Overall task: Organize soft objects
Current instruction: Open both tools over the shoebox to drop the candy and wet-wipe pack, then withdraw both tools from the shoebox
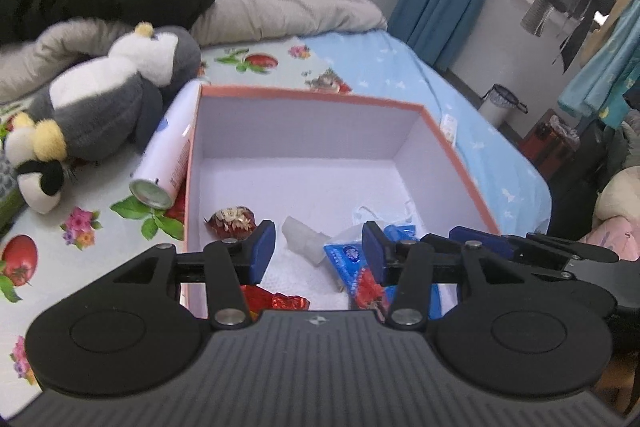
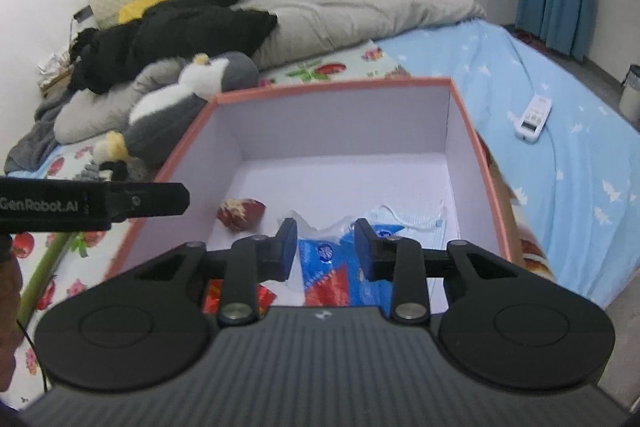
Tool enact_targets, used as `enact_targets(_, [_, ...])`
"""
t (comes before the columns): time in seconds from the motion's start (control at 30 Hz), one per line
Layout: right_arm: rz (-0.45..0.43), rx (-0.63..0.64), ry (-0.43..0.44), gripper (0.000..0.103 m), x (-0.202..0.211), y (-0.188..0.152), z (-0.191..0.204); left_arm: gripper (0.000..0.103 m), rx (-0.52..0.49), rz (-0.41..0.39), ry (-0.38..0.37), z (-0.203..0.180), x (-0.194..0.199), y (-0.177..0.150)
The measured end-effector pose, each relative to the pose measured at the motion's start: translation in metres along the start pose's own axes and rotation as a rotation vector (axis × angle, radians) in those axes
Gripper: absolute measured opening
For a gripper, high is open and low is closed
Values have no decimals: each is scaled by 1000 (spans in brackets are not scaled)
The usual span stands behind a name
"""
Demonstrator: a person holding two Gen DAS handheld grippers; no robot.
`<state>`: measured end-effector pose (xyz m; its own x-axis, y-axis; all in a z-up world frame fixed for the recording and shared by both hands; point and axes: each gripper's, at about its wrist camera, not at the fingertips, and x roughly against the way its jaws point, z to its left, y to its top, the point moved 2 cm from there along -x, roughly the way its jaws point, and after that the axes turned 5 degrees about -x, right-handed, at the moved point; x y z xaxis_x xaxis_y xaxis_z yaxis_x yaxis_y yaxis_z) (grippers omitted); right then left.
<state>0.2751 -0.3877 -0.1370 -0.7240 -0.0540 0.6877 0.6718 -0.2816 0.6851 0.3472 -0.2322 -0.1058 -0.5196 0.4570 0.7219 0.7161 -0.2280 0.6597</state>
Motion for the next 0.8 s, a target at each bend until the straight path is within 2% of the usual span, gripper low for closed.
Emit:
enact_targets(0.27, [-106, -1, 41, 34, 62, -1, 22, 54, -32, -104, 23, -10, 76, -10])
enact_targets(0.5, [-177, 46, 71, 34, 110, -13, 54, 54, -21, -205, 35, -5, 152, -36])
enact_targets(0.8, [-201, 71, 145, 34, 146, -36, 93, 54, 24, -272, 97, 15, 227, -81])
